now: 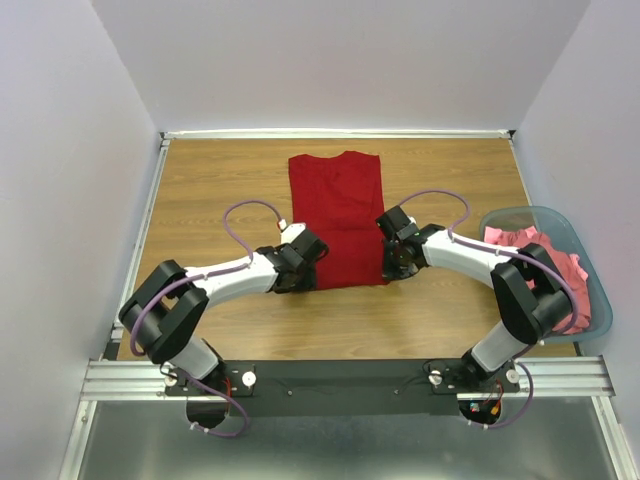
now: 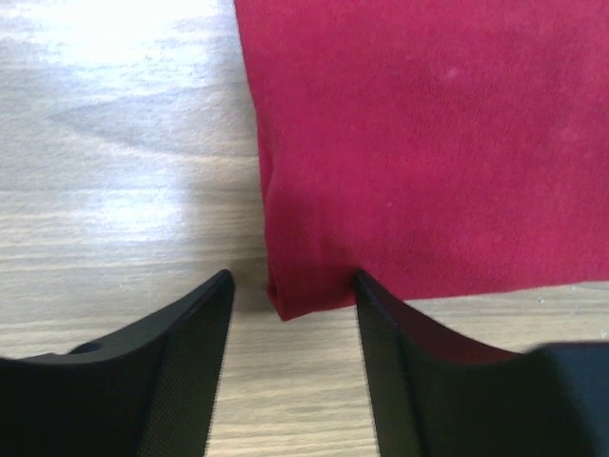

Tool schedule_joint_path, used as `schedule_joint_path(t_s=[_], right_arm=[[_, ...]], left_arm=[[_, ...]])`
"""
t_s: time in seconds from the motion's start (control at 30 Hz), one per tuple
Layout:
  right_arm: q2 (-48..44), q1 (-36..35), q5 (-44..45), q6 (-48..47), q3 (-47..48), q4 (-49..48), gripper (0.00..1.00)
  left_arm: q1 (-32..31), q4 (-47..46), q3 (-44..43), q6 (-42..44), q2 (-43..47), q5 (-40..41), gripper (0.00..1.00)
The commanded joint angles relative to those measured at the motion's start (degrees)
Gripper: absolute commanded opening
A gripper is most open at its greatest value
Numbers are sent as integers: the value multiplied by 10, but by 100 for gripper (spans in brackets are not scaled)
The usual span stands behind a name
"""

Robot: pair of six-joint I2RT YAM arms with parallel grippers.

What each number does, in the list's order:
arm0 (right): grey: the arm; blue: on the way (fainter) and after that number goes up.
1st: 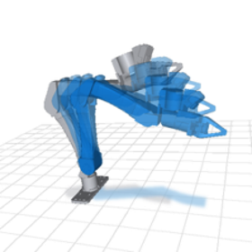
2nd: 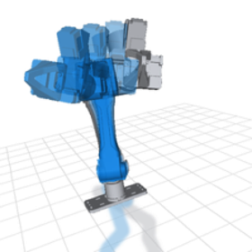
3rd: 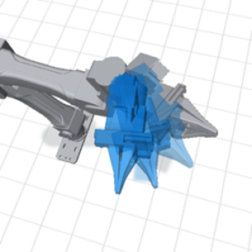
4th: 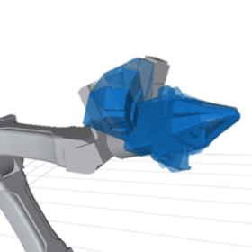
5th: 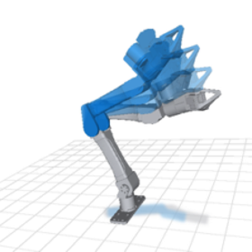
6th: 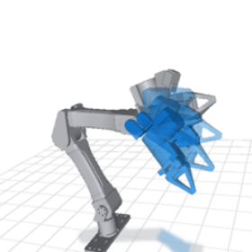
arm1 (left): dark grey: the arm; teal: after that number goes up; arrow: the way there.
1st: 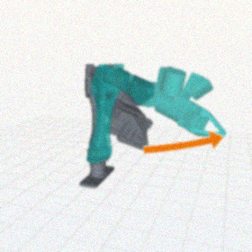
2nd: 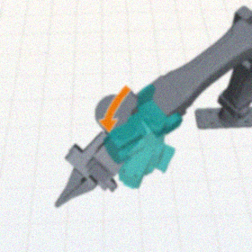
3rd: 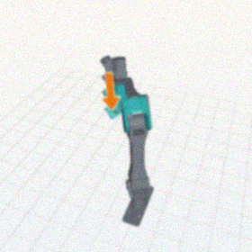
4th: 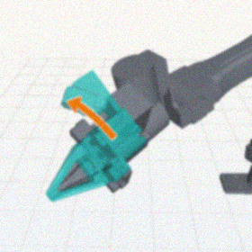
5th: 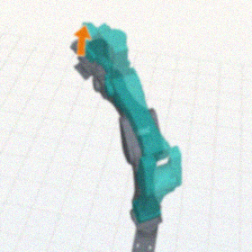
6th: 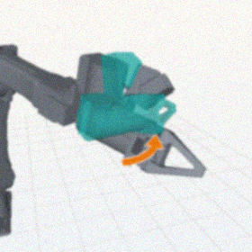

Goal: Fold and stack the t-shirts
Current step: Fold the tshirt

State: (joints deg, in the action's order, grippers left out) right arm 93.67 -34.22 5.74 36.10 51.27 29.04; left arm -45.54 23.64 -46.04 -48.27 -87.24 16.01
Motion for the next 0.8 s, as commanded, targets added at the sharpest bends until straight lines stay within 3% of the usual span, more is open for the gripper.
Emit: schedule_joint_path(t_s=[0.0,0.07,0.5,0.6,0.63,0.67,0.77], right_arm=[[69,-9,-1,-3,-42,22,1],[71,-9,-1,-5,-42,21,1],[50,-10,-12,-12,-49,28,1],[38,-11,-10,-9,-53,31,1],[37,-11,-10,-11,-54,32,1],[36,-10,-8,-12,-53,33,1],[30,-11,0,-19,-44,42,1]], left_arm=[[-4,19,-14,-16,-25,30,58],[-4,19,-19,-18,-35,31,49],[-6,37,-8,-31,-70,15,36],[-10,49,-4,-35,-68,12,22],[-11,50,-1,-34,-67,10,7],[-10,50,-1,-32,-67,9,0],[-10,68,-14,-18,-71,11,0]])
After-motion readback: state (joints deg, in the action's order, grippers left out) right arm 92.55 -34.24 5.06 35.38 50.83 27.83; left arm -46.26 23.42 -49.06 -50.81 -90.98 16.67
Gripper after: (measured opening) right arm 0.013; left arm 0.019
